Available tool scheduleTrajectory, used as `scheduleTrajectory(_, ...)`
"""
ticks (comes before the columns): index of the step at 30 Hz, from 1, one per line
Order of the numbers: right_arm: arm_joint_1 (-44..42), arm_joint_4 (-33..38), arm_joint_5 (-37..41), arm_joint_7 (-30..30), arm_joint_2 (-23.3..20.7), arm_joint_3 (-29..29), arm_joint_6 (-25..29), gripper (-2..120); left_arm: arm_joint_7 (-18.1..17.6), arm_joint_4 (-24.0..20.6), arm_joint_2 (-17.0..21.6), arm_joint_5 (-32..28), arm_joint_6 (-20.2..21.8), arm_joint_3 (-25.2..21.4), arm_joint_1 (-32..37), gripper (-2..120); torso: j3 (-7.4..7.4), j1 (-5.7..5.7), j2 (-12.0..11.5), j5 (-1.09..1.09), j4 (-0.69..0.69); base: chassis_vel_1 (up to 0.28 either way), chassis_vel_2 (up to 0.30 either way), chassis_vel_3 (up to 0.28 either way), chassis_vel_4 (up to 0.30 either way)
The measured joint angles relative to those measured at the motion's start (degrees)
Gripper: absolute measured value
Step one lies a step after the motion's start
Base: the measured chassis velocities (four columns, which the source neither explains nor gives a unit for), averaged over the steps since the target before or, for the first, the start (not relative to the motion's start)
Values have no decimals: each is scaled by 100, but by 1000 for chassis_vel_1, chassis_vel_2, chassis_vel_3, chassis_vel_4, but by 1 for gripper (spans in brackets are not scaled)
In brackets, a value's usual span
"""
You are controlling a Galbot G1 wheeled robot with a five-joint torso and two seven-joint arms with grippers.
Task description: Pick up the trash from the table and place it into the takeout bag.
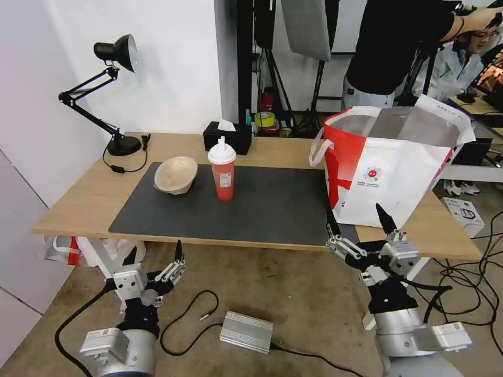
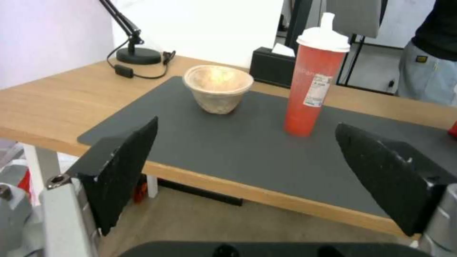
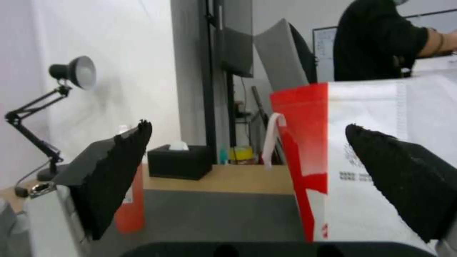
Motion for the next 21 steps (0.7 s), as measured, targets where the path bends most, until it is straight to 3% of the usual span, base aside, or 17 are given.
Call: scheduleTrajectory(21,-604,4,-395,528,187,-135,-378,100,-6,1,22,-17,0,-16,-2,100,0,0,0,0,0,0,0,0,0)
